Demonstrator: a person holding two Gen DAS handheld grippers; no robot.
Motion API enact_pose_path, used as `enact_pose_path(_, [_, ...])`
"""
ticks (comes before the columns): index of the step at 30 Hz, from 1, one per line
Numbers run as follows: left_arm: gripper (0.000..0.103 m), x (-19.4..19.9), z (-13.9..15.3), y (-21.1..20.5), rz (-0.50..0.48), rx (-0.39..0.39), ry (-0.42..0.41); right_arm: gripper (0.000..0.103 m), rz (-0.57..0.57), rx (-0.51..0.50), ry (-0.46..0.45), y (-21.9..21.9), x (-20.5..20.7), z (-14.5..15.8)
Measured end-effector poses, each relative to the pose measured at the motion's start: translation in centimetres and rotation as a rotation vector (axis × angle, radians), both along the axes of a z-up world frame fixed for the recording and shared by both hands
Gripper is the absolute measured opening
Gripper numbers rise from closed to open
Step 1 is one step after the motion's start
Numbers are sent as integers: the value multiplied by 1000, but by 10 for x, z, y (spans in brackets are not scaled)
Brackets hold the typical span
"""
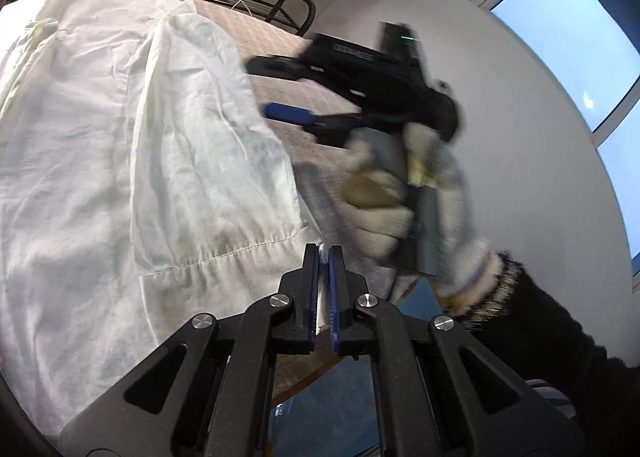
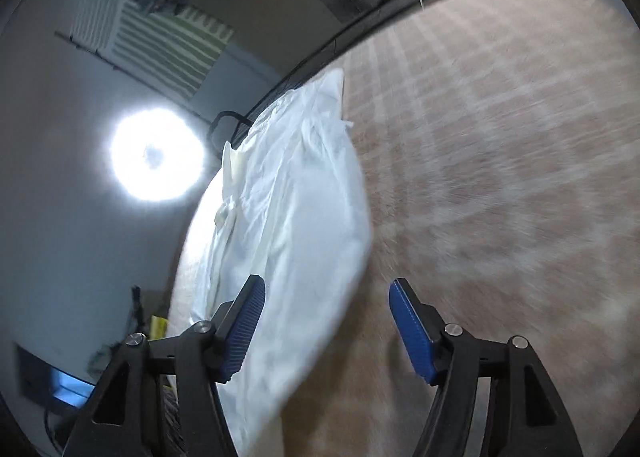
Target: Fold small clothes
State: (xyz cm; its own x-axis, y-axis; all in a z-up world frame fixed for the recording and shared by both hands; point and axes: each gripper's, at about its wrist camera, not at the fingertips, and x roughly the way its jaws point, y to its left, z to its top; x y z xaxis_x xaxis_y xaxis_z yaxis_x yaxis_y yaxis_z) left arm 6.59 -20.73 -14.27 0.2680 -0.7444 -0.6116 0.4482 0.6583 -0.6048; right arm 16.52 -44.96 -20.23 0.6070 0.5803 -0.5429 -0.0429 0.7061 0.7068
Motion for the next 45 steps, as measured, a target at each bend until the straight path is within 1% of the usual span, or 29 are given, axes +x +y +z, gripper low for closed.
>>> enact_pose_path(3, [2, 0, 5, 0, -12, -17, -12, 56, 13, 71, 20, 8, 25, -12])
enact_pose_path(4, [2, 0, 7, 1, -17, -26, -13, 46, 8, 89, 34, 11, 34, -17])
enact_pose_path(5, [1, 1, 8, -1, -20, -31, -11, 30, 7, 101, 44, 14, 39, -20])
enact_pose_path(6, [1, 4, 8, -1, -22, -39, -7, 22, 12, 113, 53, 17, 45, -22])
enact_pose_path(7, [0, 4, 7, 1, -23, -45, -5, 9, 16, 113, 64, 21, 49, -24])
enact_pose_path(8, [0, 4, 7, 4, -27, -49, -4, 2, 18, 99, 70, 25, 53, -22])
enact_pose_path(9, [0, 4, 7, 6, -27, -52, -3, 0, 18, 67, 72, 29, 54, -19])
enact_pose_path(10, [0, 4, 6, 8, -28, -55, -2, 0, 14, 1, 71, 34, 54, -12])
enact_pose_path(13, [0, 3, 2, 15, -20, -67, 11, 0, -16, -151, 88, 43, 54, 6])
enact_pose_path(16, [0, 4, -1, 30, -5, -80, 20, 0, -20, -226, 93, 53, 55, 24])
enact_pose_path(19, [0, 1, -2, 45, 12, -82, 11, 0, -17, -297, 98, 68, 59, 38])
enact_pose_path(25, [0, -6, 0, 94, 87, -101, 8, 0, -34, -509, 129, 108, 66, 56])
enact_pose_path(28, [0, -7, 3, 126, 145, -116, 2, 0, -31, -639, 124, 139, 67, 65])
enact_pose_path(31, [0, -9, 3, 162, 211, -133, 3, 0, 0, -761, 115, 178, 70, 70])
enact_pose_path(35, [0, -20, 6, 211, 306, -154, -3, 0, 54, -898, 116, 236, 81, 62])
enact_pose_path(38, [0, -26, 7, 239, 352, -149, -9, 0, 103, -981, 116, 278, 87, 49])
enact_pose_path(40, [0, -26, 9, 251, 375, -140, -13, 0, 145, -994, 134, 299, 91, 38])
enact_pose_path(42, [0, -27, 10, 260, 395, -139, -15, 0, 154, -997, 166, 310, 96, 29])
enact_pose_path(44, [0, -27, 11, 266, 411, -133, -20, 11, 165, -978, 183, 312, 100, 23])
enact_pose_path(45, [0, -28, 11, 269, 414, -132, -20, 14, 162, -959, 191, 309, 101, 22])
